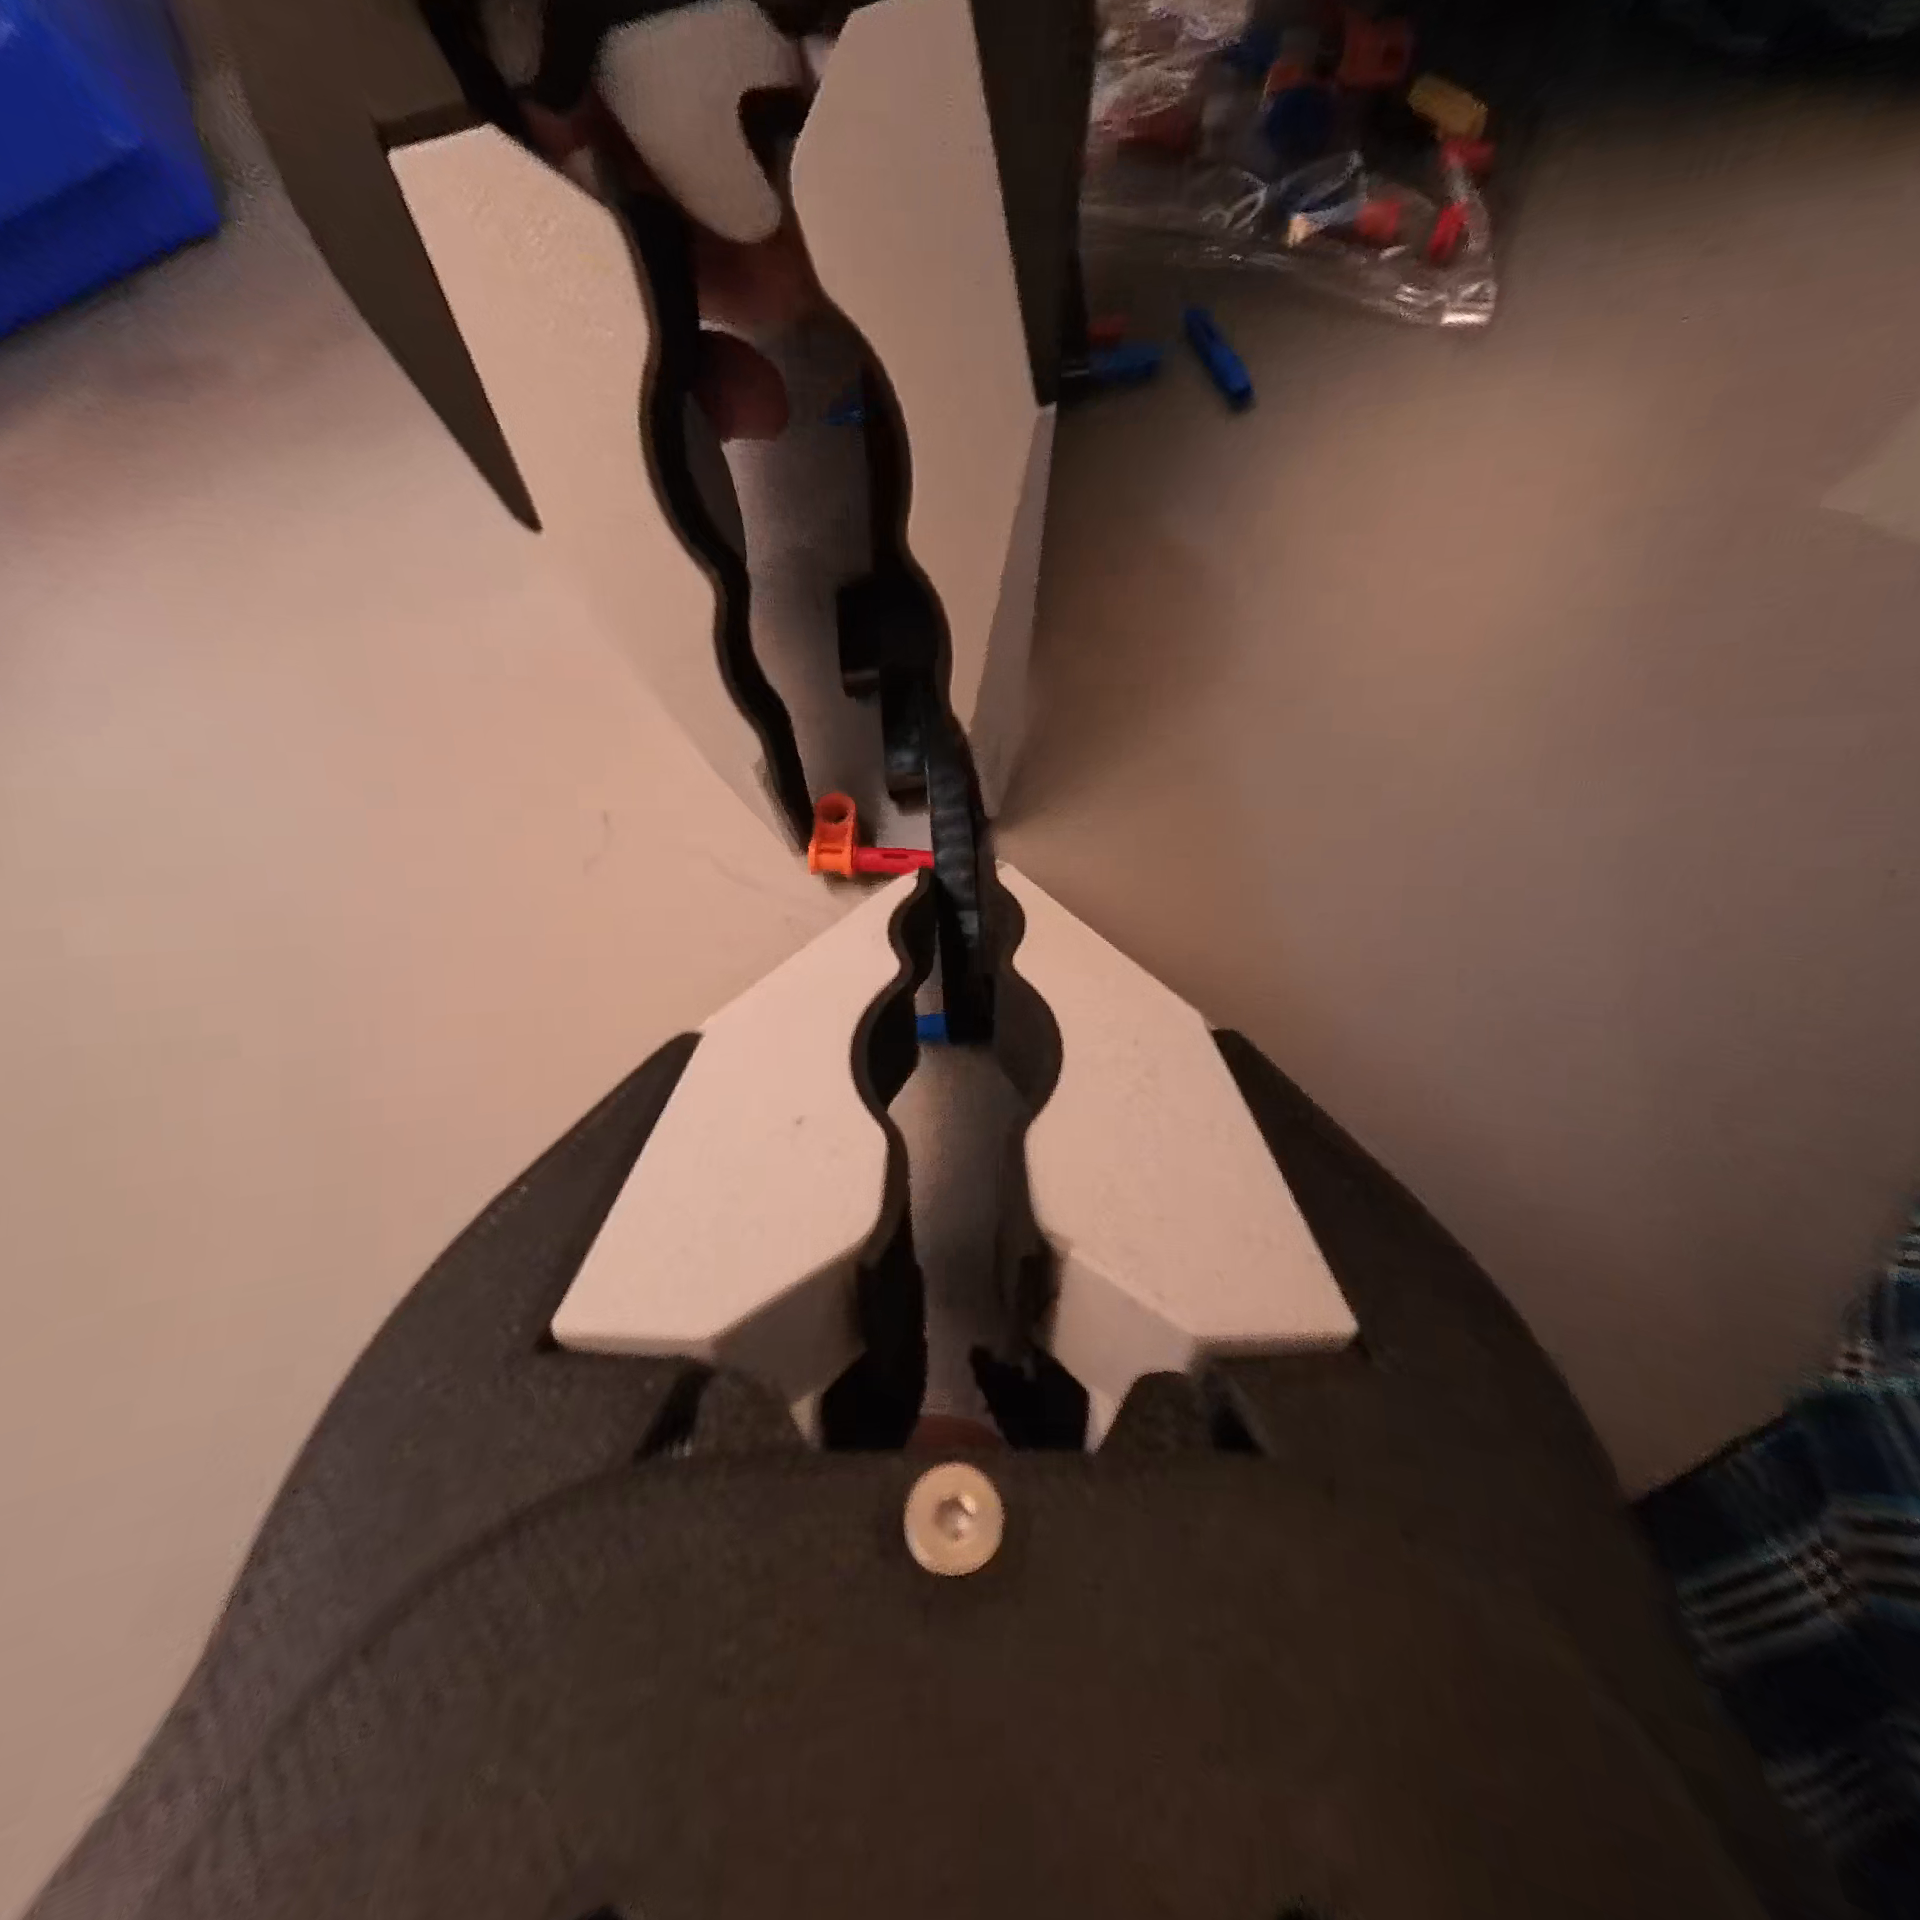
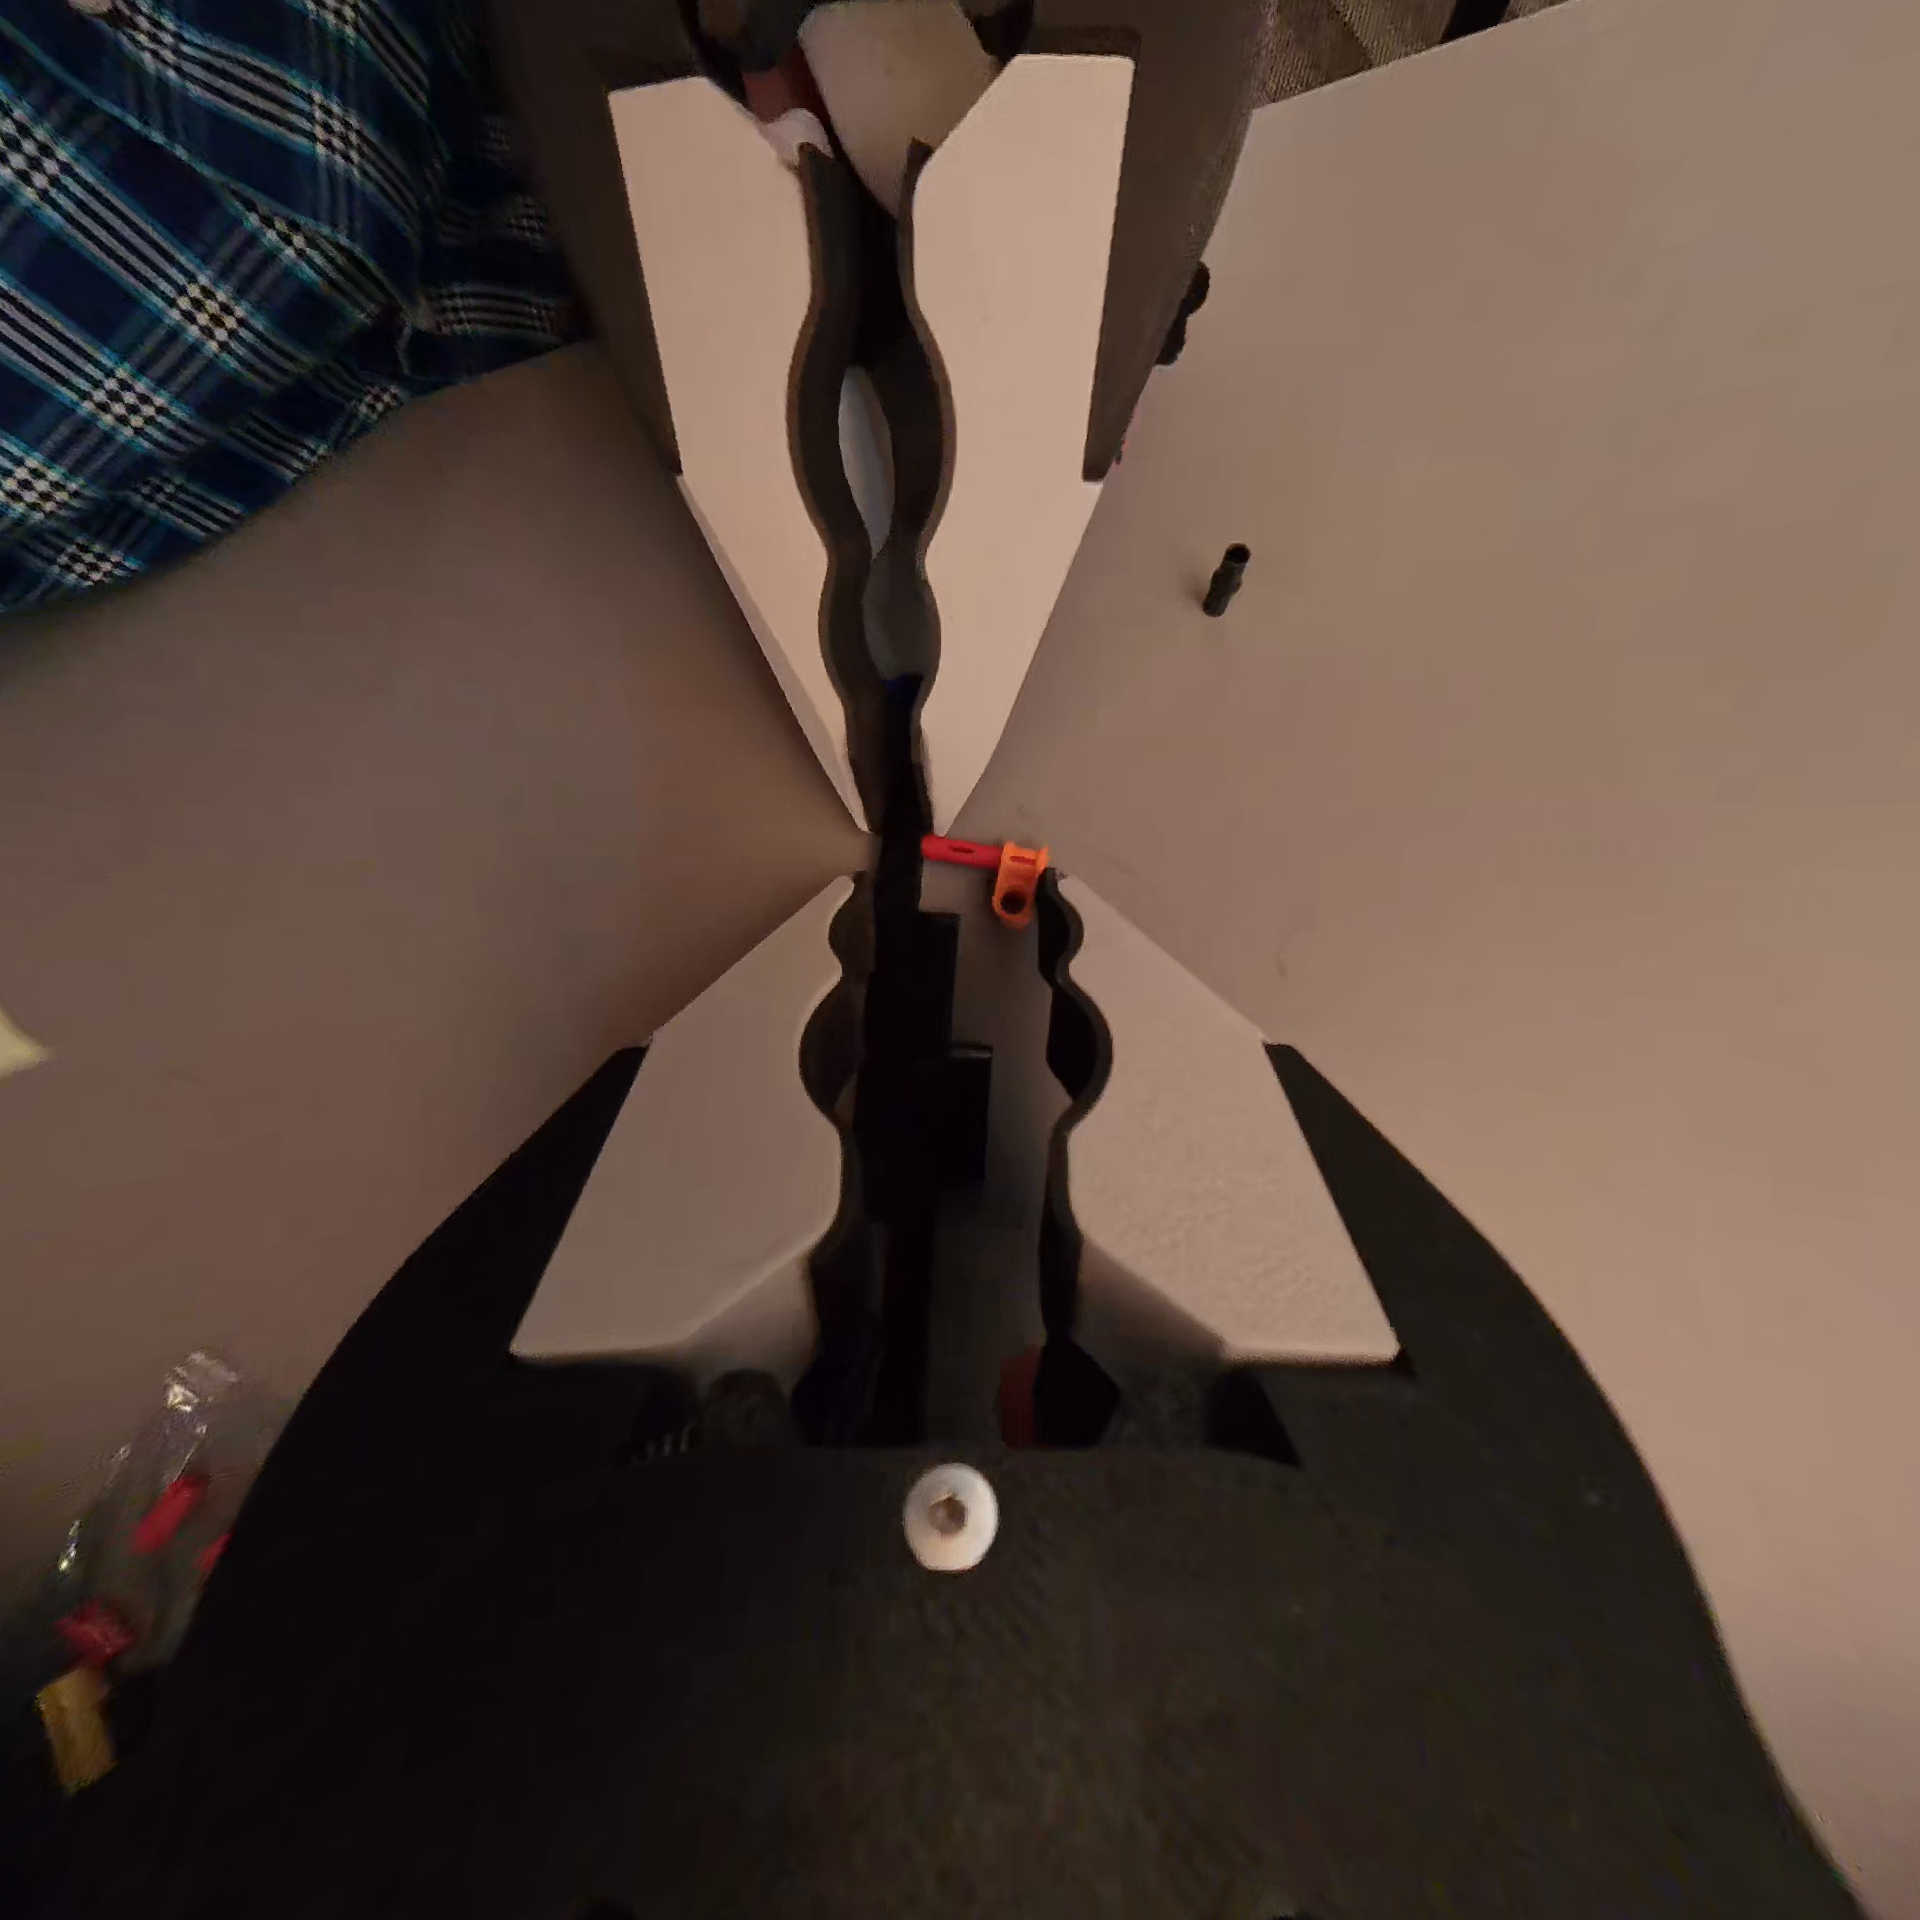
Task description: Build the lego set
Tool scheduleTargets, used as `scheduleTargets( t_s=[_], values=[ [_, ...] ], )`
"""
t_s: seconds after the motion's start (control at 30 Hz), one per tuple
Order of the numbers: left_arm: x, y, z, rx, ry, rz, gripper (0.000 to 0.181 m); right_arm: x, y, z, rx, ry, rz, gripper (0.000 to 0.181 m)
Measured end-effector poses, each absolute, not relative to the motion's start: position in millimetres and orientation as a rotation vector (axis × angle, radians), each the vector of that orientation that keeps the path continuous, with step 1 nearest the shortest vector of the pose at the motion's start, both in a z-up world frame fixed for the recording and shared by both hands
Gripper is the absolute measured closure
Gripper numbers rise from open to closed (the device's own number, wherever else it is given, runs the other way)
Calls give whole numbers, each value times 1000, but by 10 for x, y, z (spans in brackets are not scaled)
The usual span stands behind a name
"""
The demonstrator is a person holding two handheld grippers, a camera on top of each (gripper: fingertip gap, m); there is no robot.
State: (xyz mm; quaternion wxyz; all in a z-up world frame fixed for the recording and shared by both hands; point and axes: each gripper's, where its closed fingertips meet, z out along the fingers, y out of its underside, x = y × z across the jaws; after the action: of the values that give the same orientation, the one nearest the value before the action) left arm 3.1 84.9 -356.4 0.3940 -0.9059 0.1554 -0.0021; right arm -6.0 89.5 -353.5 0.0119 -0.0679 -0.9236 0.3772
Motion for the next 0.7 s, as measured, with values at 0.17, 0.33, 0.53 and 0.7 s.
scheduleTargets(
  t_s=[0.17, 0.33, 0.53, 0.7],
  values=[
    [19, 855, -3565, -2315, 336, -111, 175, -72, 909, -3538, -246, -2882, 1208, 152],
    [24, 860, -3566, -2318, 326, -147, 175, -73, 909, -3538, -264, -2887, 1227, 151],
    [34, 865, -3566, -2315, 340, -156, 175, -71, 900, -3537, -276, -2893, 1232, 151],
    [32, 868, -3567, -2316, 337, -160, 175, -70, 903, -3538, -268, -2891, 1231, 151]
  ],
)
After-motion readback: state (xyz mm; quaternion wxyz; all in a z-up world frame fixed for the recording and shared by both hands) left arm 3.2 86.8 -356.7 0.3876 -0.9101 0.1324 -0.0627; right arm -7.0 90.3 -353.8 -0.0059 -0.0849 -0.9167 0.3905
